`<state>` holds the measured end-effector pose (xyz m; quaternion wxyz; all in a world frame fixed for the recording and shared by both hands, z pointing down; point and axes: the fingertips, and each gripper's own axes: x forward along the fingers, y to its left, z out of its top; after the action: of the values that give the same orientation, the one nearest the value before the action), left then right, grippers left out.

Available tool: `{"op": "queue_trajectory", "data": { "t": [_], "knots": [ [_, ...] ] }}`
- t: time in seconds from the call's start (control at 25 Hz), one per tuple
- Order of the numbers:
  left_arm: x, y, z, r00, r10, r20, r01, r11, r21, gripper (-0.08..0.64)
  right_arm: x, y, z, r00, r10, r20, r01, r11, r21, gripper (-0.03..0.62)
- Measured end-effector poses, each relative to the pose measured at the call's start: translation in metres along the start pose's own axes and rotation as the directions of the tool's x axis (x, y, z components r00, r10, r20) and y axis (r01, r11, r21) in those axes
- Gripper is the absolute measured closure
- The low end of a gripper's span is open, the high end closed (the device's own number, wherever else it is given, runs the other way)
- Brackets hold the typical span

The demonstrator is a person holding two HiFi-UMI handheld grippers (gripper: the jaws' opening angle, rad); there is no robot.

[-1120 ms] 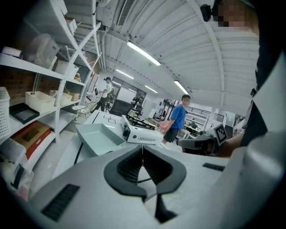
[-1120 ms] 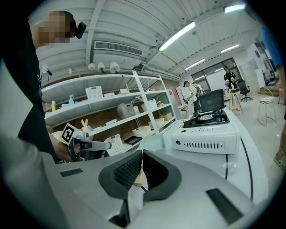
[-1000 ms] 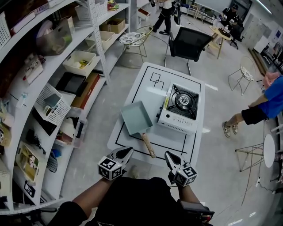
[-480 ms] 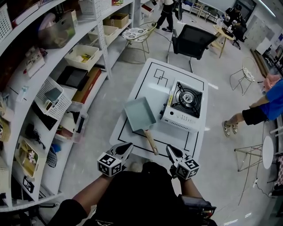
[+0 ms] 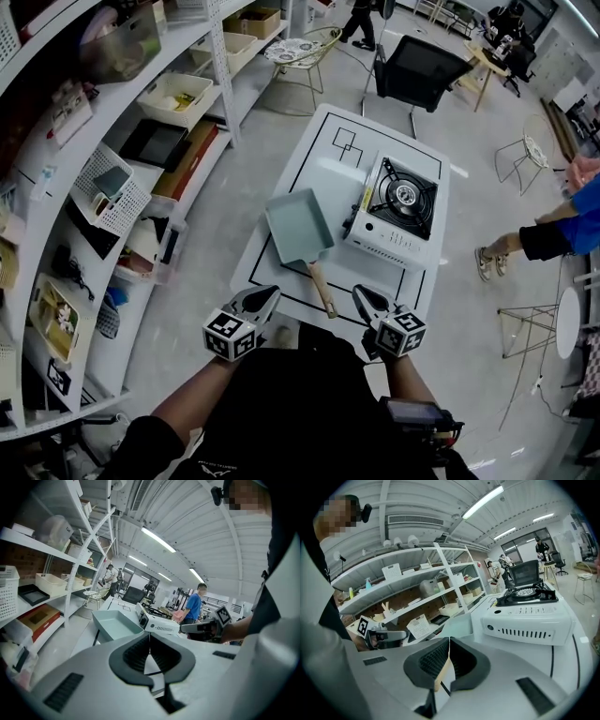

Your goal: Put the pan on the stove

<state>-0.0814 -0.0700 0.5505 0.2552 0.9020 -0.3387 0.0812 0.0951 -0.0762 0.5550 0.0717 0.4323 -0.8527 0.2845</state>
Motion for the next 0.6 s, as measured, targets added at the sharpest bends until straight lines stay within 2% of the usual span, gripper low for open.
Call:
{"op": "queue_trajectory", "data": {
  "t": [0.4, 0.6],
  "knots": [
    [0.014, 0.009, -0.01, 1.0, 0.024, -0.02, -0.024, 1.0, -0.014, 0.551, 0.035, -0.012, -0.009, 0.99, 0.077, -0.119, -0.073, 0.997, 0.037, 0.565],
    [0.017, 0.01, -0.004, 0.999, 0.03, -0.04, -0.031, 0.999, -0.025, 0.551, 0.053, -0.008, -0.007, 0.976, 0.131, -0.173, -0.116, 0.989, 0.092, 0.565]
  ]
}}
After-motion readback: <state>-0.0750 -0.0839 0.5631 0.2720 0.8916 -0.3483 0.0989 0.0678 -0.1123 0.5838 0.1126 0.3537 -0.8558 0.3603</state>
